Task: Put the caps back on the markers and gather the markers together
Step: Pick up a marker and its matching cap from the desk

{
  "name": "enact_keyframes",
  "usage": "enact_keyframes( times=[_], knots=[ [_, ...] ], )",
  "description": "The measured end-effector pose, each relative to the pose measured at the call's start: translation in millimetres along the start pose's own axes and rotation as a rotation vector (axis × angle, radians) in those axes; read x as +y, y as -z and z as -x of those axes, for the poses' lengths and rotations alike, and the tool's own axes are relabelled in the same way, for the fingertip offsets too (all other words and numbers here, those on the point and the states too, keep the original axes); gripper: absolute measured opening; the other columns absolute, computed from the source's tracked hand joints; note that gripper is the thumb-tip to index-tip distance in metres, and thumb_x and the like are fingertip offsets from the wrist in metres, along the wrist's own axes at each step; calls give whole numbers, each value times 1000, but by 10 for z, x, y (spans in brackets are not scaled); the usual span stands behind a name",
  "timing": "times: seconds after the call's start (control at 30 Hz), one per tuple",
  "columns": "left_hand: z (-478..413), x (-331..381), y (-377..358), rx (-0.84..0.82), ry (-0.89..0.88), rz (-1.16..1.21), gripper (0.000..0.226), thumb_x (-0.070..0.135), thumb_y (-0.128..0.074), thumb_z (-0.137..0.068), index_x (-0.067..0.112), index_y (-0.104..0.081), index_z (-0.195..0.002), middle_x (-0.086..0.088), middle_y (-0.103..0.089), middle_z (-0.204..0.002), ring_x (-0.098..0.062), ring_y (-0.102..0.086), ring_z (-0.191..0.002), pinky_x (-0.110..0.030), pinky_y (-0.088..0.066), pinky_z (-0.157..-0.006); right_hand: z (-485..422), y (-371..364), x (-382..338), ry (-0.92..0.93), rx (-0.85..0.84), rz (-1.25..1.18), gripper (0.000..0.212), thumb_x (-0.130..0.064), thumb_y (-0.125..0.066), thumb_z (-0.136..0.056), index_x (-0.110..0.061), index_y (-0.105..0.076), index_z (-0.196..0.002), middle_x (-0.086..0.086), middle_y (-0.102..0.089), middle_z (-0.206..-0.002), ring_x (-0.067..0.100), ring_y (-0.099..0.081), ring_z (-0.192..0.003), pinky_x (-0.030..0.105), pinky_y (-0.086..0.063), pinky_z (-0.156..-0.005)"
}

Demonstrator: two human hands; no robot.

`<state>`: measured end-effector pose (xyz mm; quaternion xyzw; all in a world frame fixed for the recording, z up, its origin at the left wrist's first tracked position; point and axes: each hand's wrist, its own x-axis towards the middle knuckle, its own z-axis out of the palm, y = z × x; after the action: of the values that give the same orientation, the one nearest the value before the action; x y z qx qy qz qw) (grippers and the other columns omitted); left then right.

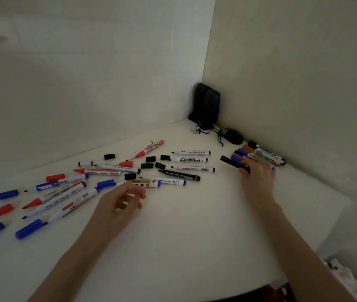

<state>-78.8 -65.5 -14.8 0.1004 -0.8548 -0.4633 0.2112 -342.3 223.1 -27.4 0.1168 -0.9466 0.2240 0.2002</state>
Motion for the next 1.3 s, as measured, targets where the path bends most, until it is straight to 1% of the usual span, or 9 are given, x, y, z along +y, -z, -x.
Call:
enact_keyframes(
  times=[0.13,0.33,0.43,0.57,0.73,0.9,1.1,1.23,1.3],
  knots=[
    [35,-14,1,-26,-11,-41,21,7,-56,-95,24,-67,-99,13,-68,-99,-7,-69,-83,-31,-60,-74,-12,-25,55,-19,28,89,33,-17,-67,-91,-19,-67,-124,13,-61,-128,34,-49,-122,48,-33,-107],
    [51,-42,35,-54,-26,-50,25,4,-56,-95,27,-66,-98,25,-64,-102,-8,-68,-84,-32,-60,-74,-6,-68,21,-25,54,89,37,-8,-66,-87,-16,-67,-123,15,-63,-125,36,-49,-122,47,-33,-103],
    [48,-38,27,-49,-11,-51,27,3,-57,-94,29,-65,-97,23,-66,-96,-6,-68,-84,-32,-59,-75,5,-64,-25,-11,57,75,36,-8,-66,-88,-17,-67,-123,14,-61,-126,36,-47,-123,50,-33,-106],
    [48,-27,19,-49,-8,-86,31,4,-56,-94,34,-63,-94,24,-66,-93,-5,-66,-86,-28,-57,-74,-2,-80,-268,178,-26,-81,34,-14,-69,-88,-22,-67,-120,5,-61,-118,27,-54,-114,47,-41,-105],
    [82,-44,41,-51,-78,-146,32,5,-56,-92,37,-63,-94,26,-64,-102,-8,-65,-87,-27,-54,-67,118,-141,-818,423,-232,-309,21,-26,-69,-91,-27,-69,-112,-9,-62,-103,8,-56,-94,28,-48,-85],
    [82,-69,50,-47,-67,-163,30,7,-57,-91,36,-64,-94,27,-64,-99,-5,-63,-88,-21,-53,-67,226,-293,-1100,567,-300,-310,22,-28,-69,-92,-24,-73,-112,-8,-68,-104,10,-60,-95,31,-50,-88],
    [83,-79,43,-52,-60,-176,30,9,-57,-92,38,-63,-92,26,-65,-92,-4,-62,-86,-14,-49,-65,224,-372,-1183,549,-323,-280,20,-27,-66,-94,-23,-74,-112,-7,-70,-100,9,-60,-89,35,-50,-89],
    [86,-79,33,-51,-80,-172,29,8,-55,-91,36,-64,-93,21,-66,-90,-8,-62,-83,-12,-44,-62,204,-334,-1177,524,-338,-279,21,-25,-70,-91,-21,-74,-111,-5,-71,-100,13,-63,-92,29,-47,-85],
    [87,-79,33,-53,-84,-164,28,8,-55,-91,35,-65,-92,20,-67,-89,-8,-62,-81,-11,-43,-61,190,-333,-1175,522,-356,-243,23,-26,-70,-91,-22,-74,-113,-5,-71,-104,14,-63,-98,24,-40,-82]
  ],
)
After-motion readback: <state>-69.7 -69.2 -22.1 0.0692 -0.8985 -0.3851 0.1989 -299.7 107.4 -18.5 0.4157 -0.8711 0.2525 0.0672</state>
